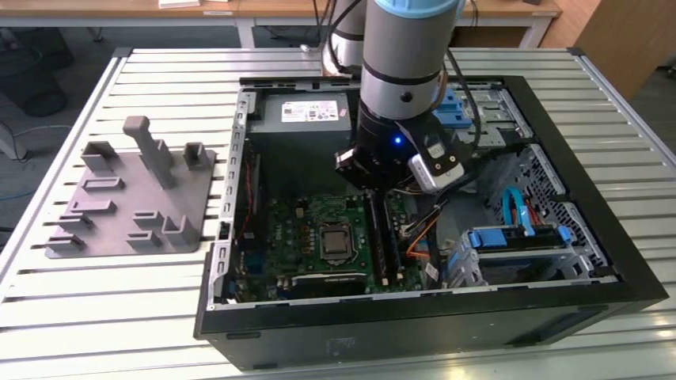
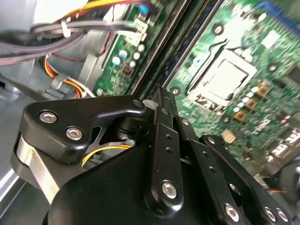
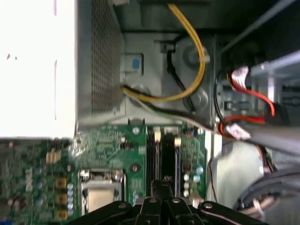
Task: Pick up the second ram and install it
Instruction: 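Press down the second ram until it locks into place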
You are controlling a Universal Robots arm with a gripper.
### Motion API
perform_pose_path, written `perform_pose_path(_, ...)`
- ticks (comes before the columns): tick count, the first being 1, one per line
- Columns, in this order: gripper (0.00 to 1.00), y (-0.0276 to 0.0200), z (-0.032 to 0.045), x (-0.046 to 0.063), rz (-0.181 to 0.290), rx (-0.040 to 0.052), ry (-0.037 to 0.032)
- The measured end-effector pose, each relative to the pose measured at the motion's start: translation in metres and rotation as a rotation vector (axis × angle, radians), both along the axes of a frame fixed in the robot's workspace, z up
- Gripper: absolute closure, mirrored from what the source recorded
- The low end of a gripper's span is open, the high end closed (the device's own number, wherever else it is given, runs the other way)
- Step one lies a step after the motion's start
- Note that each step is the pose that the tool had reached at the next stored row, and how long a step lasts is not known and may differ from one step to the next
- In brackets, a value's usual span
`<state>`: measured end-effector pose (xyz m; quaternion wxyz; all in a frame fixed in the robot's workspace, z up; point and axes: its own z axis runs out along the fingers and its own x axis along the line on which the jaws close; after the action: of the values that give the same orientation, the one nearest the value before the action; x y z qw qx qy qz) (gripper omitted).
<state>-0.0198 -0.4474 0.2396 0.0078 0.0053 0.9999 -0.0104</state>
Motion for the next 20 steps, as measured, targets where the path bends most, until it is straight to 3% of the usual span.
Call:
perform_pose_path(2,0.9,0.0057,-0.0037,0.0,0.0,-0.0001,0.0001)
perform_pose_path(4,0.9,0.0082,-0.0074,0.0,0.0,0.0001,-0.0001)
perform_pose_path(14,0.9,0.009,-0.0218,0.0,0.0,-0.0004,0.0002)
perform_pose_path(17,0.9,0.0091,-0.0209,0.0,0.0,0.0005,-0.001)
perform_pose_path(20,0.9,0.0091,-0.0117,0.0,0.0,-0.0004,-0.0022)
